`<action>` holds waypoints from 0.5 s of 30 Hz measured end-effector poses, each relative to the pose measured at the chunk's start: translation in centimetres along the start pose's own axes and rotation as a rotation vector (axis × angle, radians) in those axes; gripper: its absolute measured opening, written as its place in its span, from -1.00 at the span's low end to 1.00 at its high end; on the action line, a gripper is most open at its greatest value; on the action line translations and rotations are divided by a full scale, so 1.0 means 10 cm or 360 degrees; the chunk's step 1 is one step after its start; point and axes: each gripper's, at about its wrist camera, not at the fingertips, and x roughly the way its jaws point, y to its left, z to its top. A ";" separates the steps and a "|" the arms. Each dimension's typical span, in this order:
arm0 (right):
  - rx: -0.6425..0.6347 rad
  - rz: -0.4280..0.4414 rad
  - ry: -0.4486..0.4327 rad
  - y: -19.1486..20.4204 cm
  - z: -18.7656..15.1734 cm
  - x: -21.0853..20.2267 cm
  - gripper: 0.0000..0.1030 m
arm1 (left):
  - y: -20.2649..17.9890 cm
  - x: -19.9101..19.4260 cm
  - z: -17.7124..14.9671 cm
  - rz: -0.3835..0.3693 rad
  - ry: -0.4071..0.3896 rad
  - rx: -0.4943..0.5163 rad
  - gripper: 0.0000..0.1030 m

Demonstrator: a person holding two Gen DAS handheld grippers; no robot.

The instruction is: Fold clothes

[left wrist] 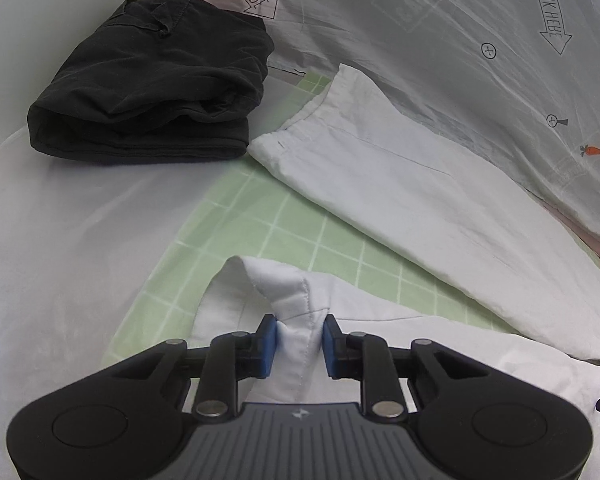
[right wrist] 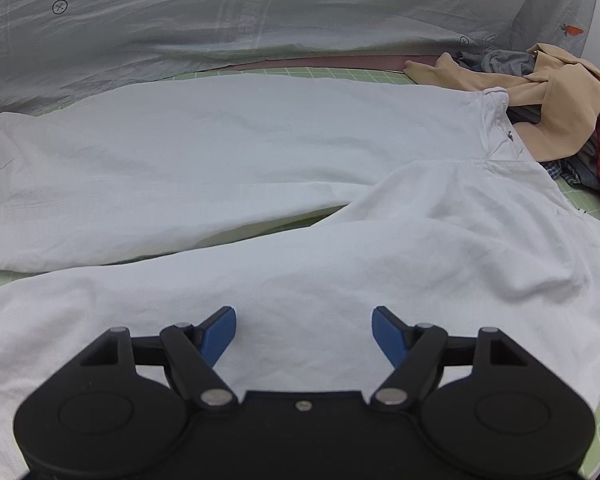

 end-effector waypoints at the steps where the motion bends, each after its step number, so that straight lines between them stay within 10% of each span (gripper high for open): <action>1: -0.0004 -0.0005 0.0005 0.00 -0.01 0.00 0.47 | 0.02 0.02 0.00 0.0003 0.0008 -0.0018 -0.42; 4: 0.0000 -0.0003 0.0020 0.00 -0.02 0.01 0.47 | 0.09 0.11 -0.03 -0.0025 0.0084 -0.0067 -0.28; 8: -0.0005 -0.0008 0.0026 0.01 -0.01 0.02 0.47 | 0.06 0.08 0.03 -0.0027 0.0063 -0.0061 -0.86; 15: -0.0017 -0.0006 0.0003 0.01 0.02 -0.06 0.47 | 0.03 0.00 0.48 0.0179 -0.0094 -0.0132 -0.88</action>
